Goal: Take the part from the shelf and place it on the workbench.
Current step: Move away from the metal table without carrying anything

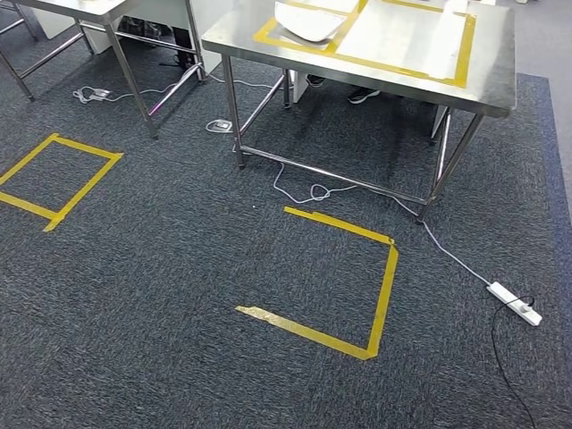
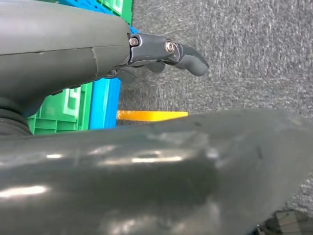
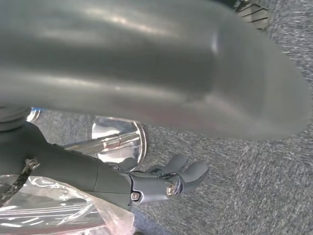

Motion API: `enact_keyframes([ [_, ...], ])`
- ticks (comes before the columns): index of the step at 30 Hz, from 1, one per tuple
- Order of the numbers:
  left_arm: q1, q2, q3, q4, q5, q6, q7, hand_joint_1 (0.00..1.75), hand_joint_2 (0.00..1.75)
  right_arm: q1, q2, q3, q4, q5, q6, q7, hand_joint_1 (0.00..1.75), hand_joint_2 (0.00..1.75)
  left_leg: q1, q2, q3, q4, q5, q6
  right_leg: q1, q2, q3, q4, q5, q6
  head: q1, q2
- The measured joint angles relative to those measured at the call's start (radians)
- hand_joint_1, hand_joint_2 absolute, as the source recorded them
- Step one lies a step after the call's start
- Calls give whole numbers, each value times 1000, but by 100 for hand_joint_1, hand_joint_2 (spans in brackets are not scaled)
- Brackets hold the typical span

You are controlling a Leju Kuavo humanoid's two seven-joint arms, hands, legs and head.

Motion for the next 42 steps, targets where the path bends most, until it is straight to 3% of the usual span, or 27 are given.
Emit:
enact_keyframes([
  [9,-1,-29,71,-27,-29,-15,-16,0,0,8,34,-65,-37,30,30,0,0,0,0,0,0,0,-1,-1,0,0,0,1,-1,-1,0,0],
  [16,-7,-55,146,-58,-105,-64,-40,0,0,2,62,-119,-40,128,53,-12,0,0,-2,0,0,2,-2,0,-1,0,0,0,-1,0,0,0],
  [21,-14,-75,204,-84,-151,-85,-57,0,0,-6,83,-153,-40,192,63,-22,0,0,-7,0,-1,9,-7,8,-5,-2,9,-4,3,10,-1,0],
  [23,-17,-82,225,-91,-162,-87,-63,0,0,-10,90,-163,-41,211,65,-25,0,0,-7,-3,2,0,-1,17,-6,-5,14,-3,-1,16,0,0],
  [25,-20,-89,241,-99,-169,-87,-67,0,0,-12,94,-172,-42,222,67,-29,0,0,-5,-8,6,-12,9,28,-4,-4,-15,56,-42,10,4,0],
  [27,-22,-95,252,-102,-172,-89,-68,0,0,-13,95,-181,-42,224,69,-31,0,0,-8,-16,5,-15,13,33,5,-1,-86,201,-115,-3,8,0],
  [28,-23,-97,256,-102,-173,-90,-69,0,0,-13,95,-183,-42,225,69,-31,0,0,-11,-21,3,-14,13,34,11,0,-120,272,-141,-8,9,0],
  [29,-23,-100,260,-102,-174,-91,-69,0,0,-12,96,-186,-42,226,69,-31,0,0,-15,-27,3,-14,13,34,16,1,-142,314,-149,-14,9,0],
  [30,-23,-103,263,-102,-174,-92,-69,0,0,-12,96,-188,-42,227,70,-31,0,0,-19,-36,3,-13,13,34,21,2,-143,313,-135,-20,9,0],
  [31,-24,-105,266,-102,-174,-93,-69,0,0,-12,96,-191,-42,228,70,-32,0,0,-21,-46,4,-13,13,34,25,7,-122,269,-105,-28,9,0],
  [33,-28,-108,270,-102,-177,-93,-72,0,0,-13,96,-196,-42,230,70,-34,0,0,-25,-68,4,-7,11,30,29,54,-52,128,-43,-44,9,0],
  [35,-33,-112,274,-102,-180,-93,-75,0,0,-13,99,-203,-42,232,72,-37,0,0,-26,-92,-3,1,8,20,31,95,-11,47,-25,-53,8,0],
  [36,-35,-113,277,-102,-181,-93,-77,0,0,-13,100,-207,-42,234,73,-37,0,0,-24,-104,-7,3,7,12,34,96,-6,39,-30,-56,8,0],
  [38,-34,-116,284,-102,-183,-93,-79,0,0,-15,103,-212,-42,238,75,-39,0,0,-18,-120,-11,7,7,-2,36,68,4,36,-27,-66,9,0],
  [40,-34,-119,292,-103,-185,-92,-81,0,0,-17,105,-216,-42,242,77,-41,0,0,-17,-83,-31,51,-21,-14,33,38,13,30,-23,-75,3,0],
  [42,-38,-121,295,-103,-190,-92,-84,0,0,-16,108,-222,-42,248,78,-41,0,0,-14,-26,-86,164,-84,-26,34,5,15,29,-24,-80,-4,0],
])
